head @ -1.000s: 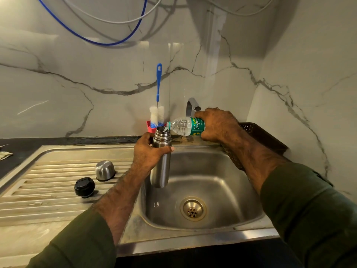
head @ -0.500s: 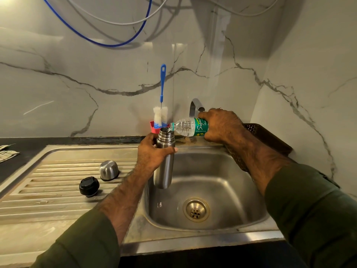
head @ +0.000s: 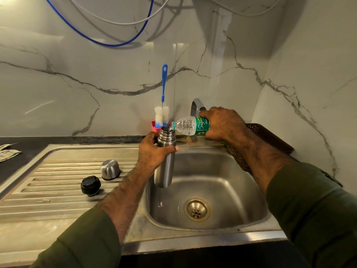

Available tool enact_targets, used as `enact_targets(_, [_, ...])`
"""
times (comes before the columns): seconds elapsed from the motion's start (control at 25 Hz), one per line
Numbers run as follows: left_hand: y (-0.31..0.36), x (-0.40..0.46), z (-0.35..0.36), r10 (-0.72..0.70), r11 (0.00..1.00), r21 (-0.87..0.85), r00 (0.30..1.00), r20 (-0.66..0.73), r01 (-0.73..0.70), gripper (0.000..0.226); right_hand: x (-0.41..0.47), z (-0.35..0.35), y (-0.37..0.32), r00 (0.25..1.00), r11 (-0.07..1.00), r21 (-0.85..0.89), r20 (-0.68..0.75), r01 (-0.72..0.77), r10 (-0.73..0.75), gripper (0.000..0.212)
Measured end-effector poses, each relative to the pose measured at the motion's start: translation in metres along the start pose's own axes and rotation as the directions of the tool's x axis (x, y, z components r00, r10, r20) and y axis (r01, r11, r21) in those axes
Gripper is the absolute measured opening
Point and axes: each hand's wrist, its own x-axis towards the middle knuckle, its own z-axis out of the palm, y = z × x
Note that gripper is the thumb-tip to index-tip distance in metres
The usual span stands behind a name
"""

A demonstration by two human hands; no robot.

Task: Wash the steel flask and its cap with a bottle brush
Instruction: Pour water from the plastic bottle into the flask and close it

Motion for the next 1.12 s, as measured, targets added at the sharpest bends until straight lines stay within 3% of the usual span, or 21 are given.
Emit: enact_targets(1.12, [0.0008, -0.0041, 0.0005, 0.008, 1.000, 0.009, 1.000, 0.001, -0.008, 0.075, -0.0007, -0.0034, -0.0009, 1.000, 1.000, -0.029, -0.013, 0.001, -0.002, 0.078])
